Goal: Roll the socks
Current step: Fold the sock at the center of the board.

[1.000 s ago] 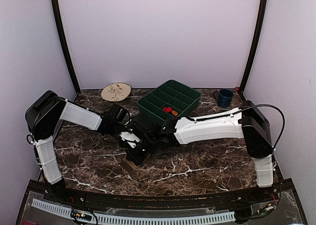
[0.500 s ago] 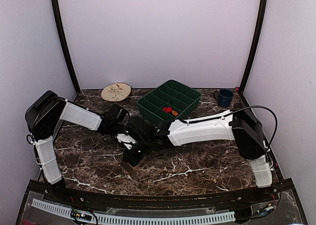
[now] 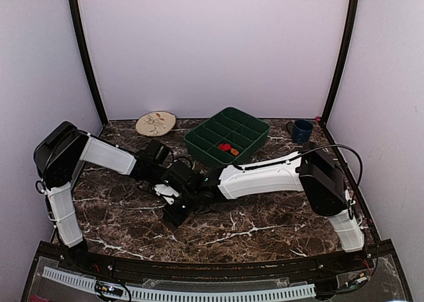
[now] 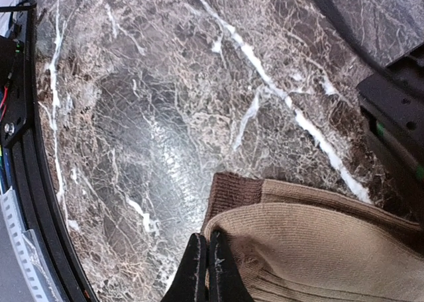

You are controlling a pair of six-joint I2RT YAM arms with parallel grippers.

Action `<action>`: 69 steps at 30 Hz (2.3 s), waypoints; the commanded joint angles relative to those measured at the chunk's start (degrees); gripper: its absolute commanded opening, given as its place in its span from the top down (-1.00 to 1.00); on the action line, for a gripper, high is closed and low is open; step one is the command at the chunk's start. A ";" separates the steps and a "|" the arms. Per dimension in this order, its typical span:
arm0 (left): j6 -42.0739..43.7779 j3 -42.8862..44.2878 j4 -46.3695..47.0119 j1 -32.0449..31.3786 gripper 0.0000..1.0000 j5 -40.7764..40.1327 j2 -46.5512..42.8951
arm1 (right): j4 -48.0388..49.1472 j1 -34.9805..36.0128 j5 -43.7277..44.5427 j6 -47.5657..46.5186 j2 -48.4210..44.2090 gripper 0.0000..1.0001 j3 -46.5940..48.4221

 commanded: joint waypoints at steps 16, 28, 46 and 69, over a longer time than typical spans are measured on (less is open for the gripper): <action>1.44 -1.82 -5.46 0.51 0.94 -0.79 -0.70 | 0.37 0.67 4.18 0.30 -2.52 0.16 -0.42; 0.99 -1.77 -4.62 0.52 0.94 -0.66 -1.39 | 1.39 0.97 5.79 1.11 -9.39 0.17 -5.28; 1.53 -1.20 -6.06 0.53 0.93 -1.08 -1.78 | 5.03 0.84 3.54 2.25 -3.64 1.00 -6.97; 0.91 -0.44 -5.83 0.52 0.92 -1.34 -1.41 | 5.59 1.59 -1.95 2.65 0.26 1.00 -8.00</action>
